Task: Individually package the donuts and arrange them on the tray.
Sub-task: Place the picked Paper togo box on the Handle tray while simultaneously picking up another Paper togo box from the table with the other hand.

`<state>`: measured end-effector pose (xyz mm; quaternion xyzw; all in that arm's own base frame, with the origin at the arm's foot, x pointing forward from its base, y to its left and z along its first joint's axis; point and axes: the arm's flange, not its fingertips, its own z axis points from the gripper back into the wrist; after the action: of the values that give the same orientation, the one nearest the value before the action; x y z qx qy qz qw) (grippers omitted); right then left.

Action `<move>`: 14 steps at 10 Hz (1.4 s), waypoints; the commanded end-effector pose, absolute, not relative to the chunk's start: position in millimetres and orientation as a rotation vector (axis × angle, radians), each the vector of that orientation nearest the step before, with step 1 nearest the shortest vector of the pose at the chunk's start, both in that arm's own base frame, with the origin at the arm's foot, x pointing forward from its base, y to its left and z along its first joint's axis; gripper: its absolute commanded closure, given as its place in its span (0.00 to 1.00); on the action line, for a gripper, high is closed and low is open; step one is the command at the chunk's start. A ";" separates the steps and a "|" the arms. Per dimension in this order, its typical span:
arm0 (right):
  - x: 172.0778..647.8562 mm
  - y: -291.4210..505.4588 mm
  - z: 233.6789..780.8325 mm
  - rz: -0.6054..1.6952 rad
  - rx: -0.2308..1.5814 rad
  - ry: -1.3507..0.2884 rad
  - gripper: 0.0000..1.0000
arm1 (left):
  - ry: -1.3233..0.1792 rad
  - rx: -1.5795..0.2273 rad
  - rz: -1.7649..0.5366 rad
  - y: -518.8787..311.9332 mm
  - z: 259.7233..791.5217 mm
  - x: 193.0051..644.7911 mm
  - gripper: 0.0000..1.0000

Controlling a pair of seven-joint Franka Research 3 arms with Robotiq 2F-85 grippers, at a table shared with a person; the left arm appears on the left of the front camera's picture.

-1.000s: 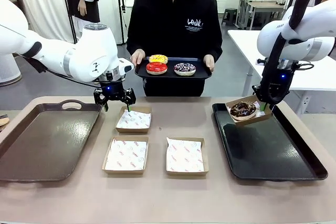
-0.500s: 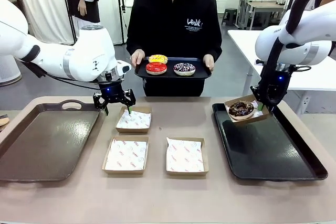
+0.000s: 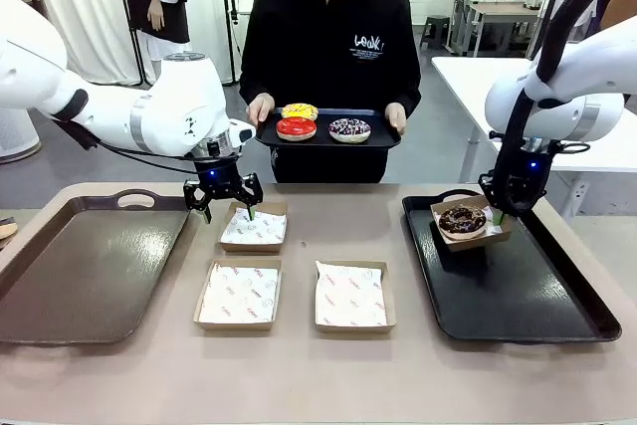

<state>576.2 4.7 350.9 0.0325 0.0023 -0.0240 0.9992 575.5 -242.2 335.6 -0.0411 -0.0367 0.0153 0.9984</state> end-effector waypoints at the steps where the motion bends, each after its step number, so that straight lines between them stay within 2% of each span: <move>1: 583.8 4.1 353.3 -0.061 0.085 0.013 0.99 | -0.071 -0.060 0.058 -244.6 336.5 582.9 0.00; 10: 587.7 5.7 353.4 -0.067 0.094 0.017 0.99 | -0.038 -0.057 0.087 -243.1 332.1 586.5 0.00; 11: 587.6 6.1 353.1 -0.056 0.096 0.025 0.74 | -0.042 -0.058 0.075 -243.5 331.8 587.1 0.31; 12: 587.4 6.4 352.8 -0.050 0.099 0.028 0.39 | -0.041 -0.059 0.077 -242.6 333.6 584.6 0.60; 13: 587.4 6.5 353.3 -0.054 0.107 0.031 0.14 | -0.049 -0.052 0.064 -242.2 336.4 582.1 0.90; 14: 587.4 6.8 353.1 -0.054 0.111 0.031 0.00 | -0.062 -0.033 0.050 -242.8 336.6 578.7 1.00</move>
<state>581.7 5.7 353.2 0.0366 0.0103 -0.0251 0.9990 581.5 -240.8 332.6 -0.0334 -0.0241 0.0228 0.9989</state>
